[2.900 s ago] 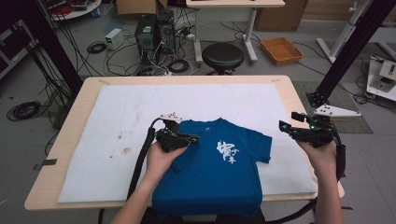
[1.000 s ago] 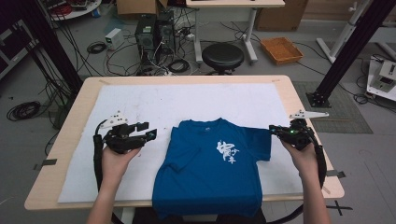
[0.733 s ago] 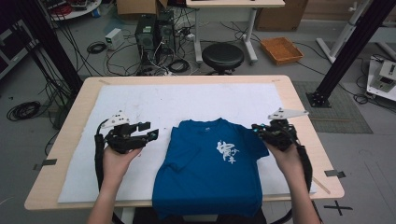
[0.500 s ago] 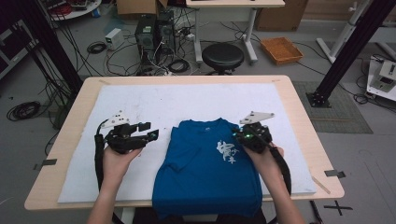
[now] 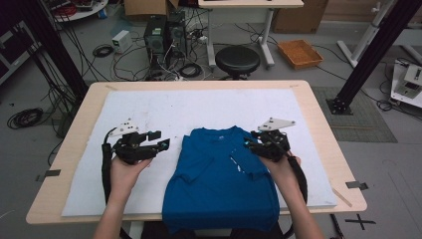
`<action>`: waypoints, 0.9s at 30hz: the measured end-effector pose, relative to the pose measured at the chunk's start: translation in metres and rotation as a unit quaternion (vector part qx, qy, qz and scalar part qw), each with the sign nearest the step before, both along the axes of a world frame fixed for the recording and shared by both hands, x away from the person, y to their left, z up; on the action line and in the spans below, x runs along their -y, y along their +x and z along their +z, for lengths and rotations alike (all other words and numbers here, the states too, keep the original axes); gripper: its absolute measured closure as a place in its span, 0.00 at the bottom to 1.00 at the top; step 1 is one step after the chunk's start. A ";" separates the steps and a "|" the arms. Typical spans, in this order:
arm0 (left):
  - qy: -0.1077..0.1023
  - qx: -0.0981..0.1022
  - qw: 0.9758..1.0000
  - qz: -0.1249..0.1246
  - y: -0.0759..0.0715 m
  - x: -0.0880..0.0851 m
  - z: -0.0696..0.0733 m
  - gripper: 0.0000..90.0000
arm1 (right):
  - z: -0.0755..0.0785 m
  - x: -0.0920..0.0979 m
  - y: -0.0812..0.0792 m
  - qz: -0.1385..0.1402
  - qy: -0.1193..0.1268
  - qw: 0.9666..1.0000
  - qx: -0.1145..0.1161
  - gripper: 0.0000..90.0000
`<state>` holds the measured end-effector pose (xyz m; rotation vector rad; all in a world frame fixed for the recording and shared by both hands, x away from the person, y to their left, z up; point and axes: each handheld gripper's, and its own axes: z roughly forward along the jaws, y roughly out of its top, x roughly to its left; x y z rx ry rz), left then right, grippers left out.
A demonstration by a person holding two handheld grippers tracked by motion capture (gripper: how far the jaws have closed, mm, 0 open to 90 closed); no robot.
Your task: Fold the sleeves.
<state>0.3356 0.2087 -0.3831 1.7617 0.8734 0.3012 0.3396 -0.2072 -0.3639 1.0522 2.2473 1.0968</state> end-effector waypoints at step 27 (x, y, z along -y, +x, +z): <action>0.027 -0.005 0.999 0.031 0.004 0.001 -0.016 0.47 | -0.008 0.098 0.012 -0.070 0.103 0.992 -0.009 0.39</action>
